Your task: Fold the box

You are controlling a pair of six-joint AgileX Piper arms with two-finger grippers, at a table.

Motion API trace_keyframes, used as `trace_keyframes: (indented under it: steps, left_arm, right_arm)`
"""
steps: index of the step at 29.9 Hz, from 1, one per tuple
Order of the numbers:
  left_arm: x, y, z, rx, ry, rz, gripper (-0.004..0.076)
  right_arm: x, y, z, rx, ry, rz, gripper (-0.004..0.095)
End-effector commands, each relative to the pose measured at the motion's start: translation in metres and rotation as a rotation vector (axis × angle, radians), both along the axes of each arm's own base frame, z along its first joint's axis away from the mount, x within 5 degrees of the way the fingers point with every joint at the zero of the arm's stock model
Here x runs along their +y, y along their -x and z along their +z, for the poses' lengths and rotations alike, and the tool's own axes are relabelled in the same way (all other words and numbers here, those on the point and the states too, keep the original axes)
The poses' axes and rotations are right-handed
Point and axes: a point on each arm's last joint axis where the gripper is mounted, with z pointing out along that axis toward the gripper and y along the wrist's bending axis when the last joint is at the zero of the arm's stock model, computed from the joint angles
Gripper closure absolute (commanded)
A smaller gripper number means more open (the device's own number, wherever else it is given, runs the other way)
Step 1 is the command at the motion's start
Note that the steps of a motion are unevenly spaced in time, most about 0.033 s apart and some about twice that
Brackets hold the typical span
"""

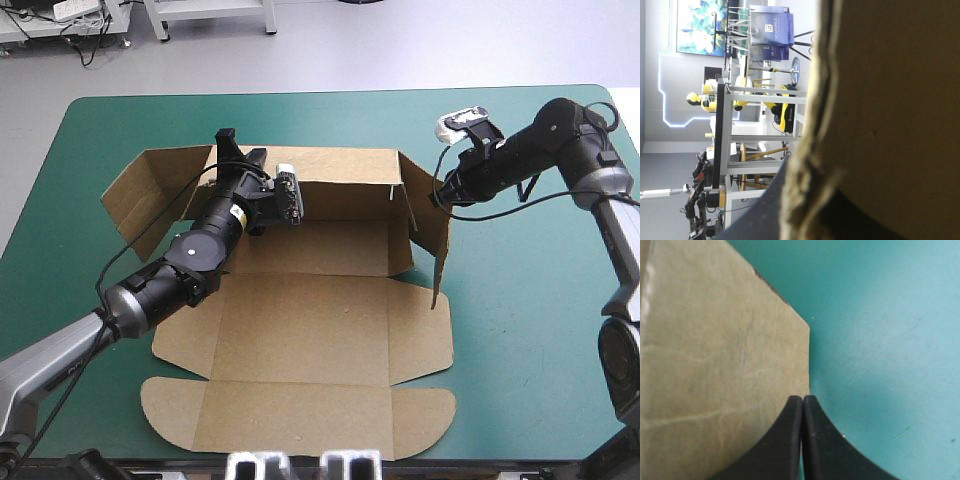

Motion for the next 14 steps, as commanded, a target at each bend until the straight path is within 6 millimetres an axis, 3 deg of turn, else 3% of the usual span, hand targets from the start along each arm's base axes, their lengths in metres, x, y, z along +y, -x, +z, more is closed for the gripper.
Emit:
trace_keyframes:
  steps: [1,14]
  left_arm:
    - [0.004,0.003,0.024,-0.085,0.011,-0.004,0.0734]
    - [-0.005,-0.001,0.013,-0.052,-0.031,-0.064,0.0734]
  right_arm:
    - [-0.002,0.019,0.014,-0.135,-0.052,-0.041,0.0932]
    - [0.001,0.074,-0.046,-0.434,-0.164,-0.007,0.0932]
